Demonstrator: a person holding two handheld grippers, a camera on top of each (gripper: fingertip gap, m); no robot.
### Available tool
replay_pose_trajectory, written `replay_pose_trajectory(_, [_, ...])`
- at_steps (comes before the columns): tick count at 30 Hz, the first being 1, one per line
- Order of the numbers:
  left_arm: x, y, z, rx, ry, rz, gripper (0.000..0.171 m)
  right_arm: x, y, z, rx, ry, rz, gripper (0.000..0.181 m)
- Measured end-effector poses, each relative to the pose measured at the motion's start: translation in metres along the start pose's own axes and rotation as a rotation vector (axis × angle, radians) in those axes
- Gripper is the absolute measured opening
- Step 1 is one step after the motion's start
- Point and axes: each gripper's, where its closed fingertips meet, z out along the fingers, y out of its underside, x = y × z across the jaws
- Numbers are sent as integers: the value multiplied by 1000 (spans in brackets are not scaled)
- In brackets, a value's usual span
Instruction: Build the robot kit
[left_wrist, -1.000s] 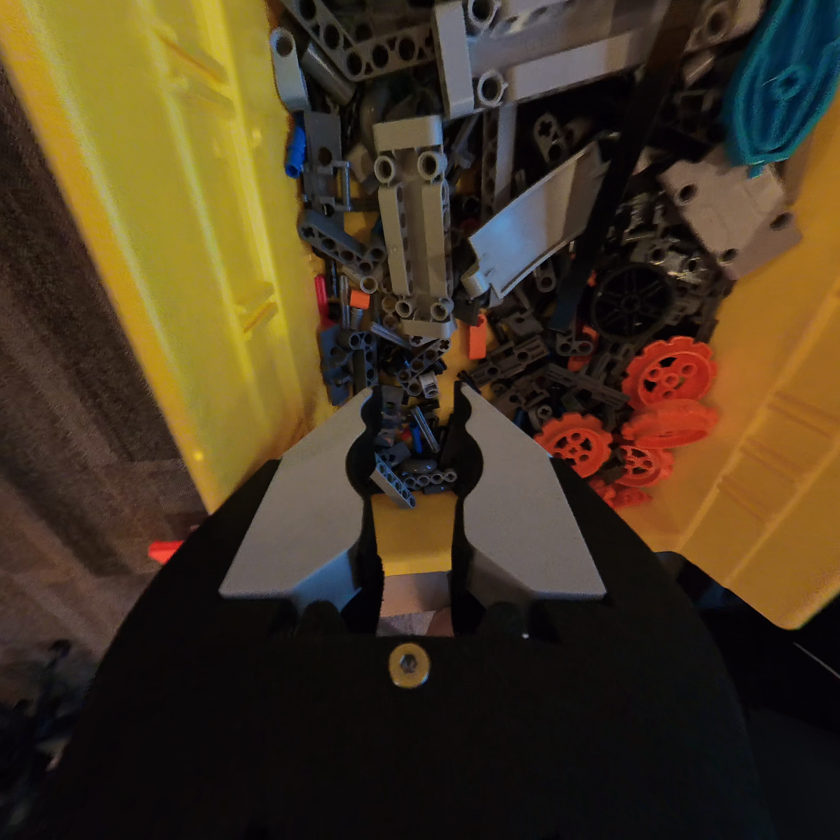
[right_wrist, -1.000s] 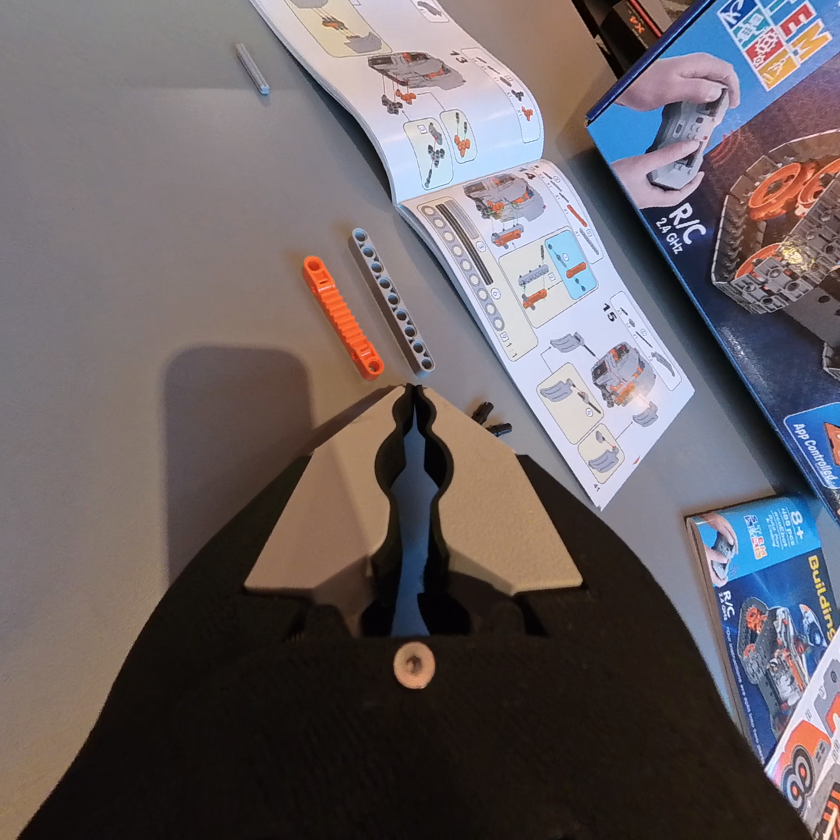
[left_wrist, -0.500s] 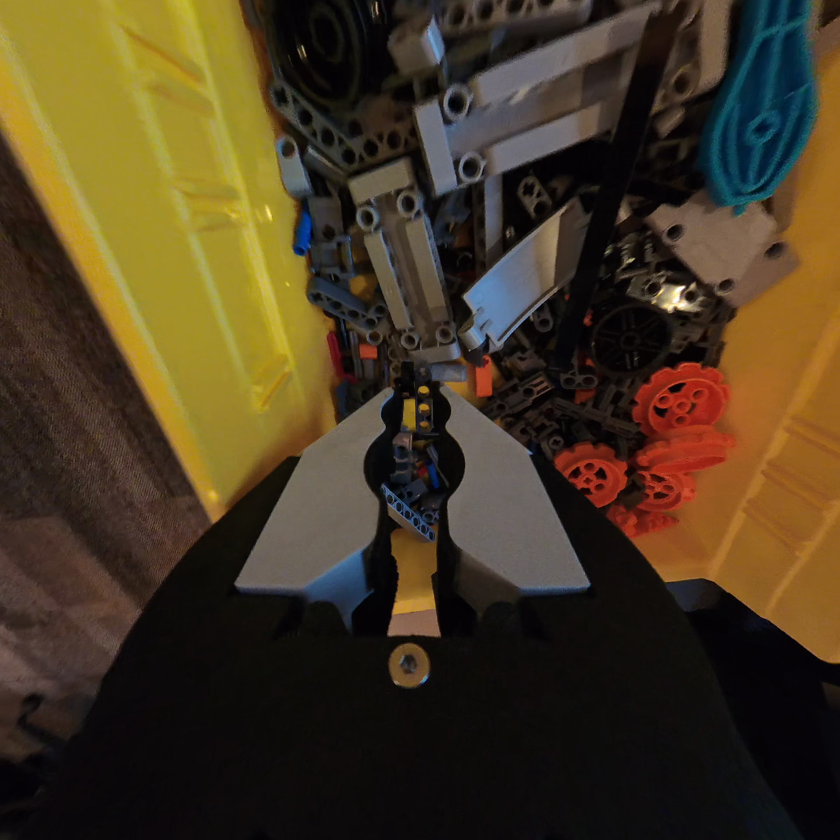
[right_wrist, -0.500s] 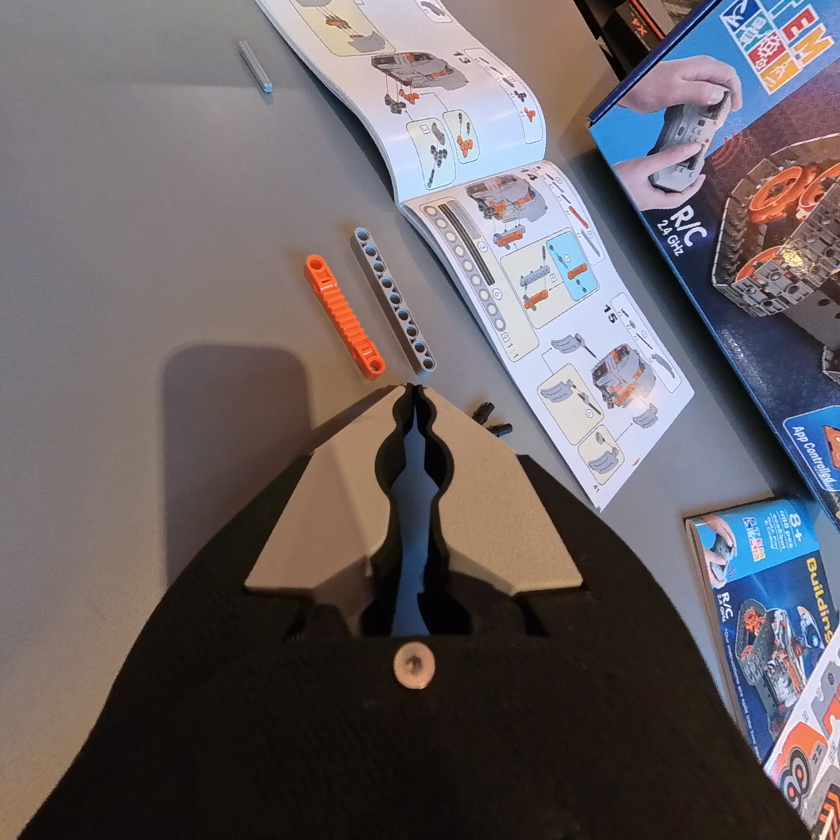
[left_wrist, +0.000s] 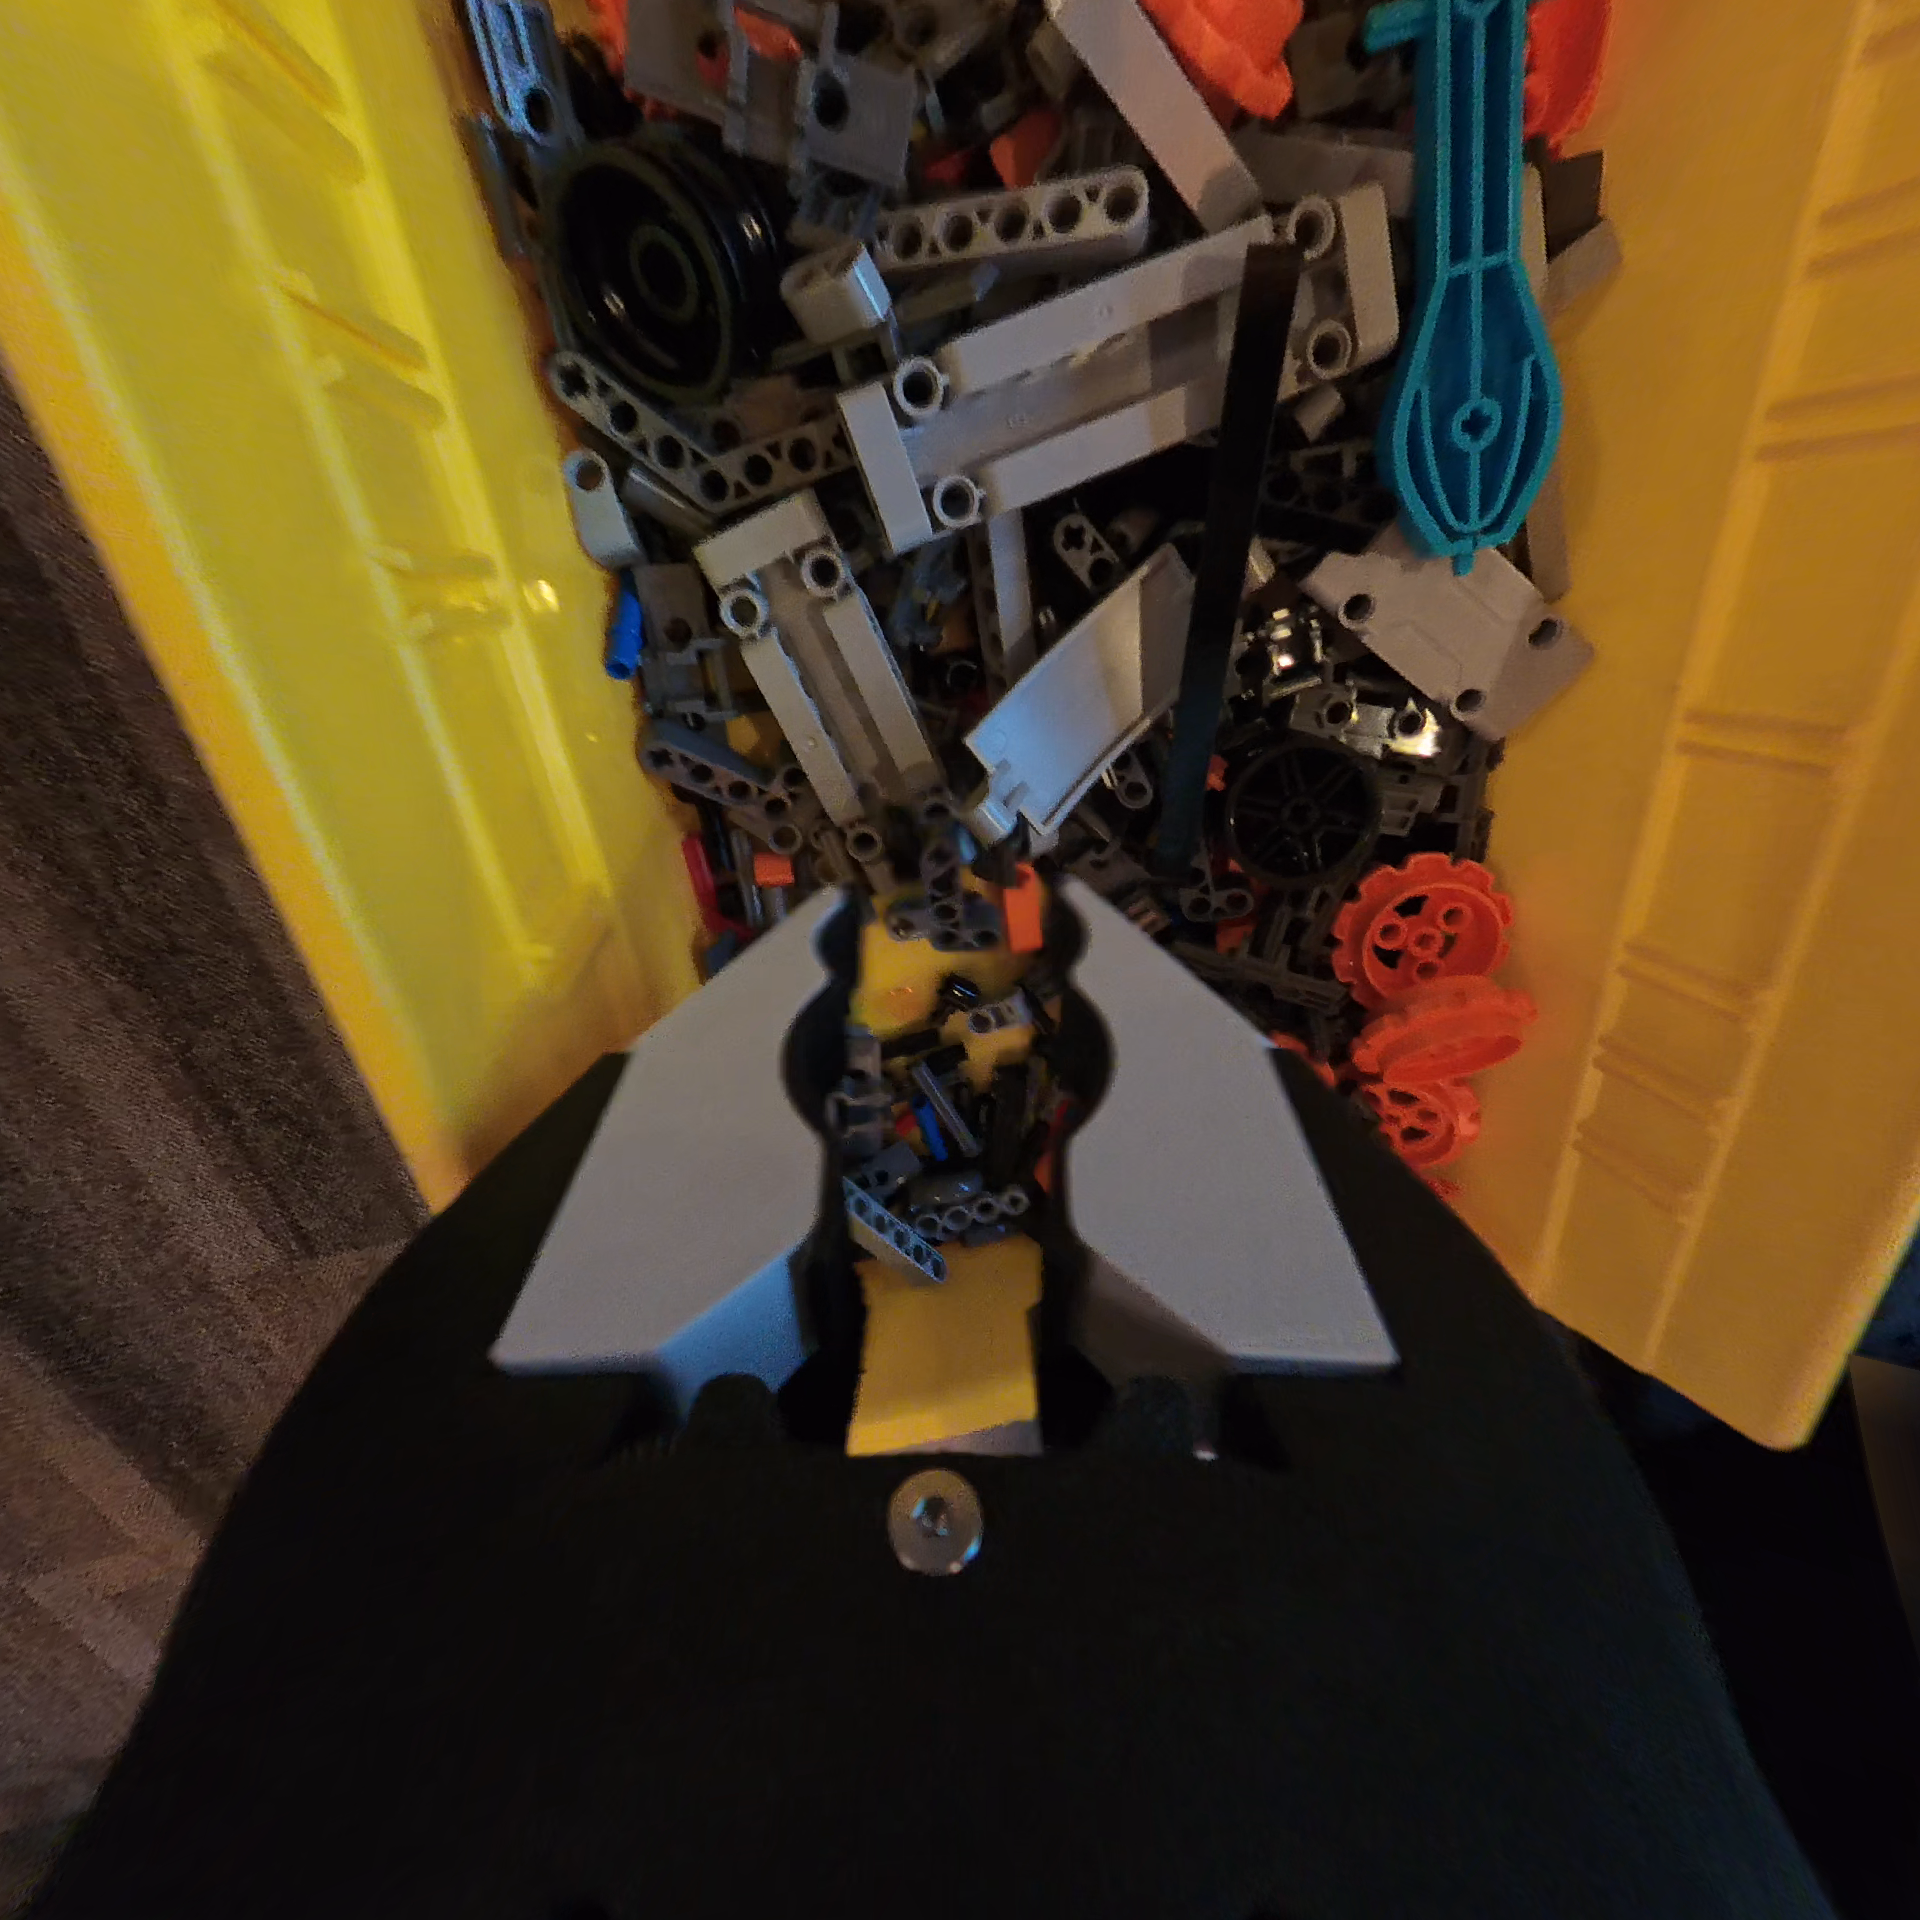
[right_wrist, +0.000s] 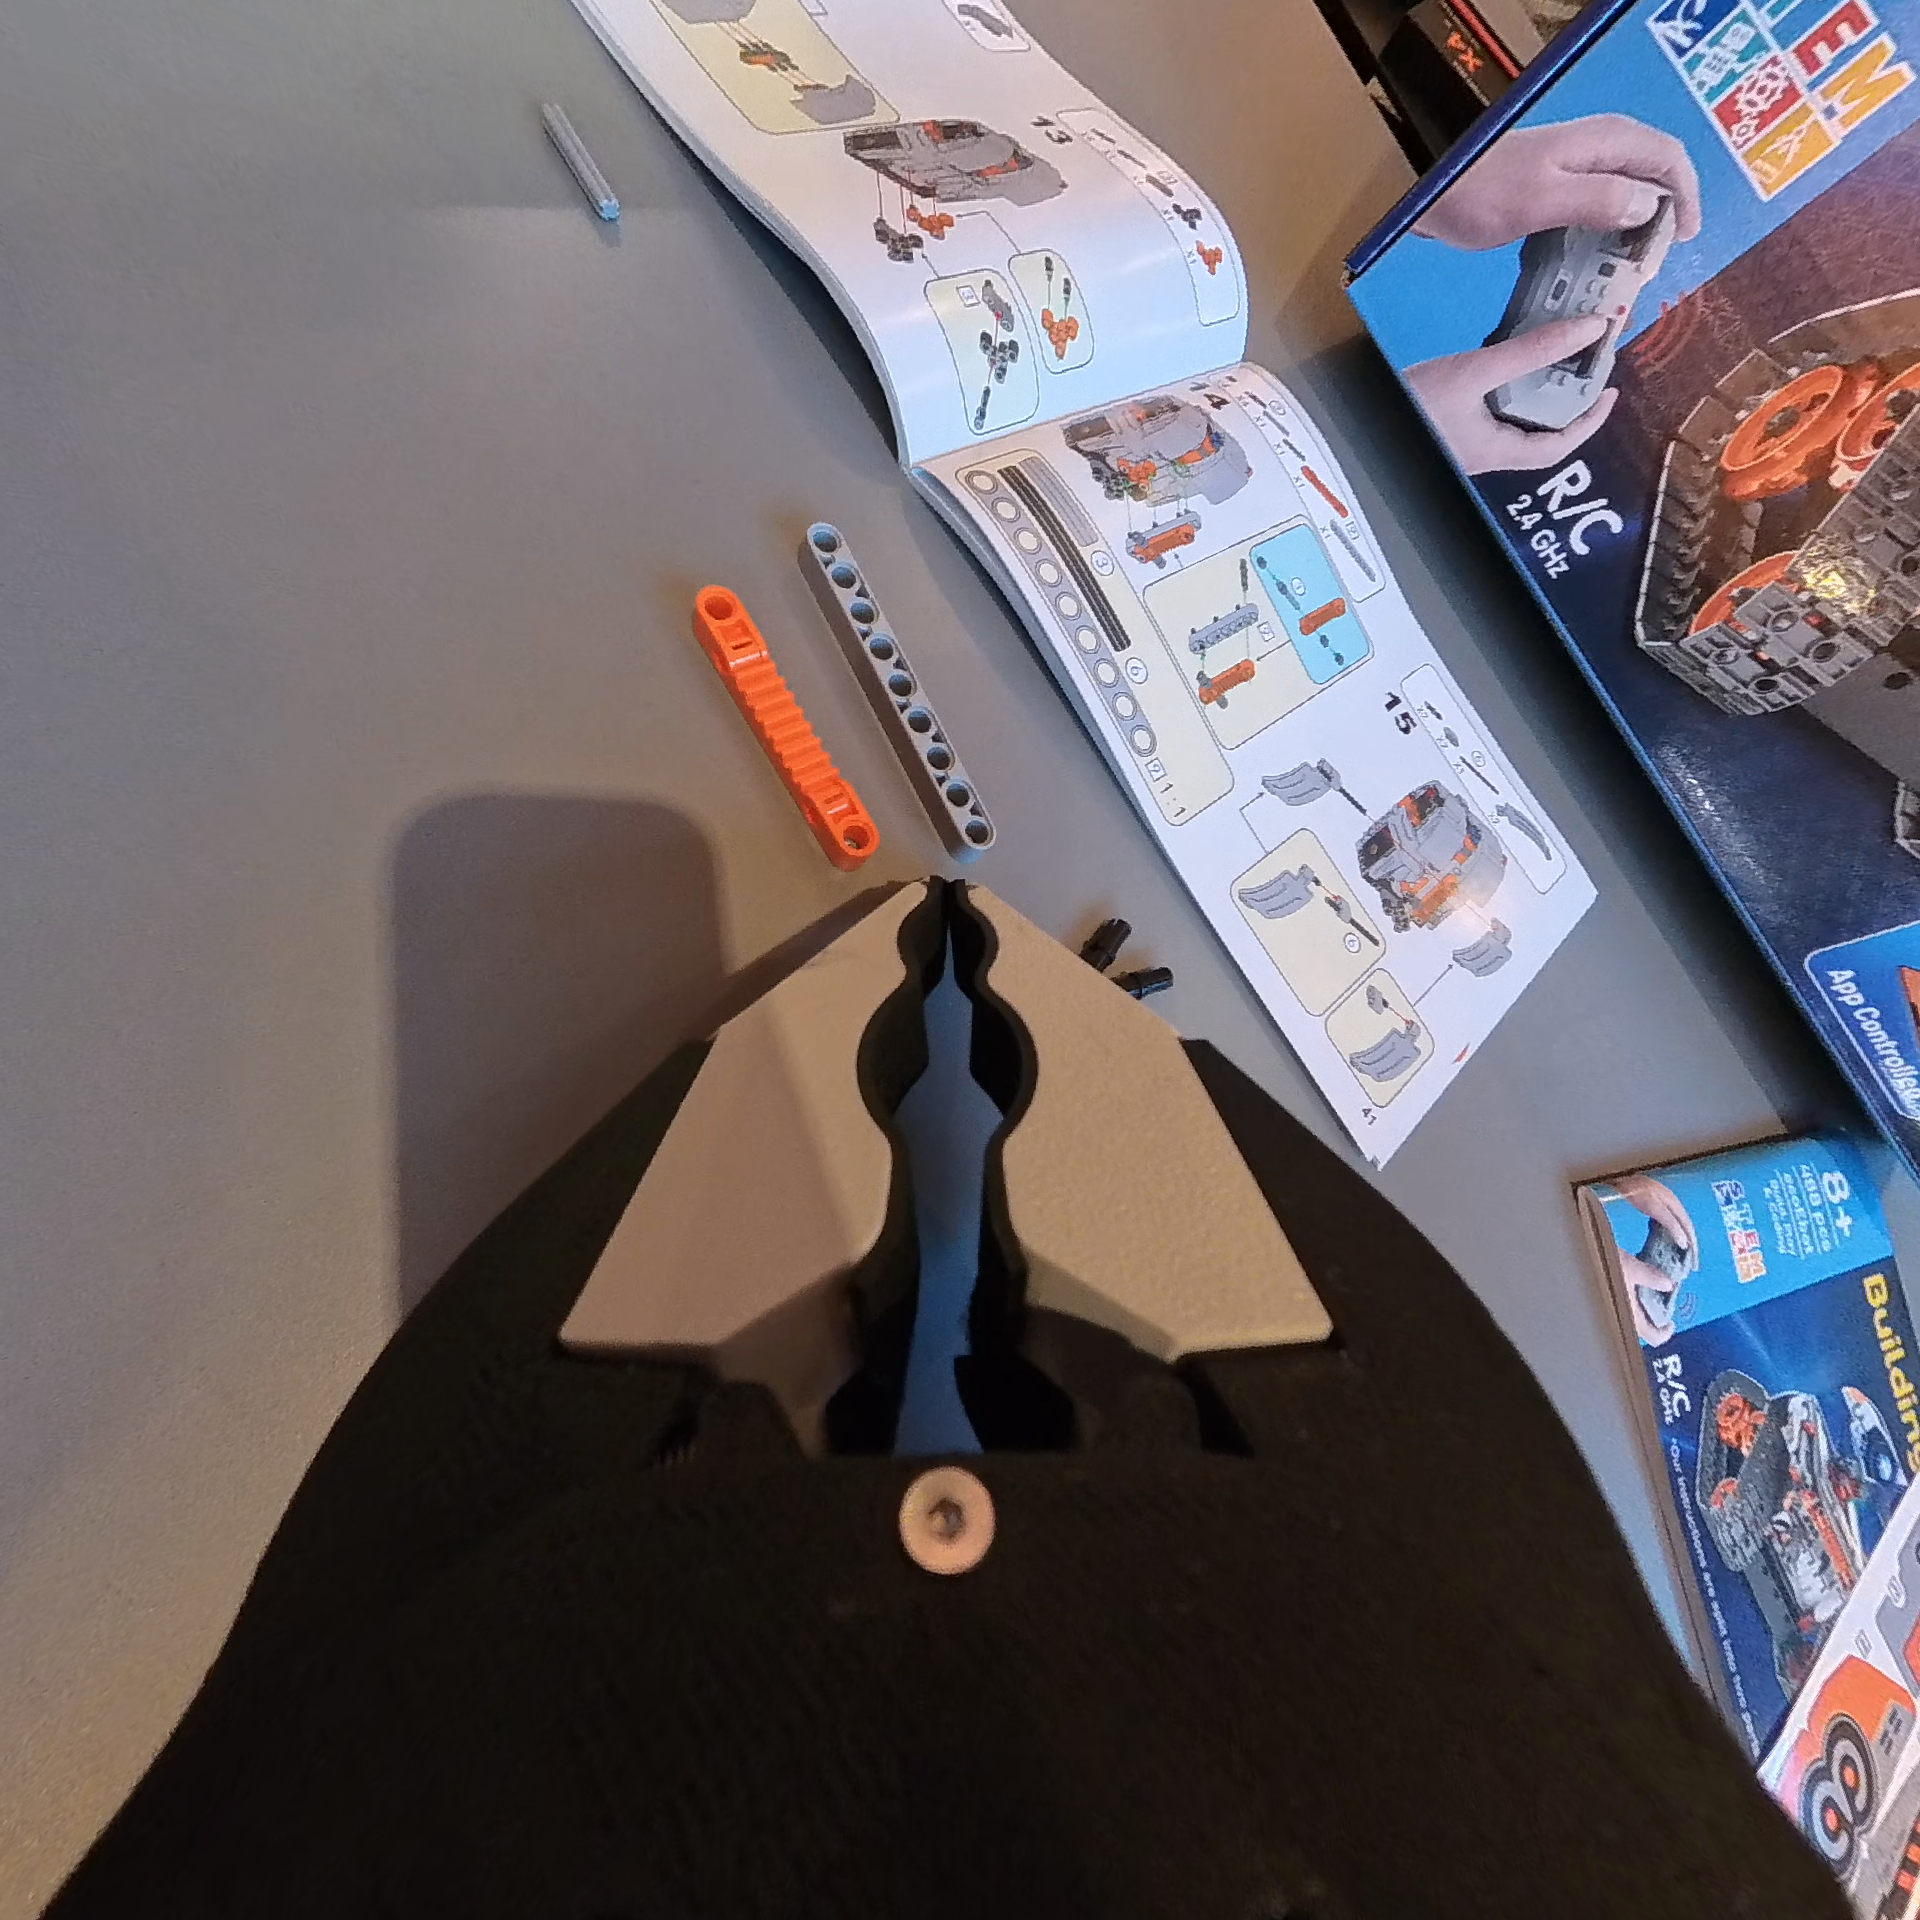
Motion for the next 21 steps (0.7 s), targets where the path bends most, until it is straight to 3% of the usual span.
replay_pose_trajectory(1, [3, 5, 1, -19, 20, -4, 44, 0, 0, 0, 0, 0, 0, 0])
replay_pose_trajectory(5, [-11, 23, -1, -83, -53, 0, 9, 0, 0, 0, 0, -2, 4, 0])
replay_pose_trajectory(8, [-12, 26, 2, -107, -55, 15, 2, 0, 0, 0, 0, -1, 4, 0])
replay_pose_trajectory(21, [-24, 35, 15, -217, -182, 74, 0, -5, -2, 4, 0, -3, 2, 0])
